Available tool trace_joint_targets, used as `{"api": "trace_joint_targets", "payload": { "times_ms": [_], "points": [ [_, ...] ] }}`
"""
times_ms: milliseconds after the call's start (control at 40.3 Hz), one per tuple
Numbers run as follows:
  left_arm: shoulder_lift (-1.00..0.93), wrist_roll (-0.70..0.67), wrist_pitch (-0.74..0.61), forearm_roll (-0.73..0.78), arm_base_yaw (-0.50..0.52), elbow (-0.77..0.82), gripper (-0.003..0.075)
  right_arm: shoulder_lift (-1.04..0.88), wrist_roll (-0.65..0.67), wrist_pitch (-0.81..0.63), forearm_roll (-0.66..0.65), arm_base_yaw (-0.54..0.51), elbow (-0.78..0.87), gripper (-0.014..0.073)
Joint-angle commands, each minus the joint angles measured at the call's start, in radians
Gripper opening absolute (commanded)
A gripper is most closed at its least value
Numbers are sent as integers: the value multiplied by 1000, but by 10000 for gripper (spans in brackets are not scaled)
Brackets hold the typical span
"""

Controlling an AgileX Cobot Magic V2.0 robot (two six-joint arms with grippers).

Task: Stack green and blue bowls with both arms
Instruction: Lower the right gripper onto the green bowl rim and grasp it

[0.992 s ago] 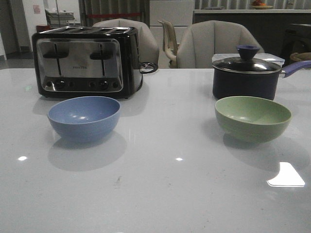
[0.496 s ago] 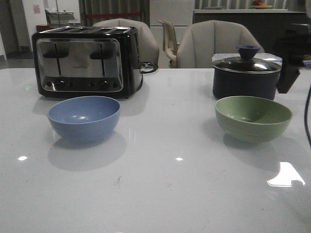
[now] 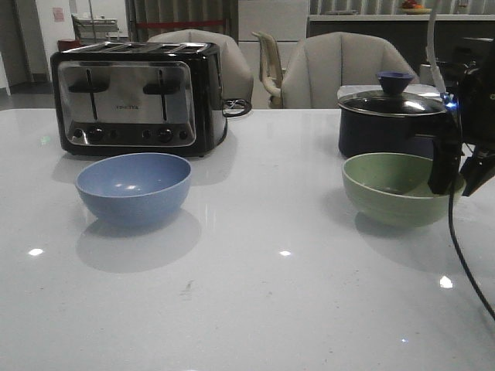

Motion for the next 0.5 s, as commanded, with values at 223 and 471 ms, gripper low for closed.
{"api": "trace_joint_targets", "payload": {
  "times_ms": [223, 471],
  "points": [
    [-5, -10, -81, 0, -1, -31, 101, -159, -69, 51, 28, 30, -35, 37],
    [-5, -10, -77, 0, -1, -31, 101, -297, -170, 39, 149, 195, 42, 34]
  ]
}}
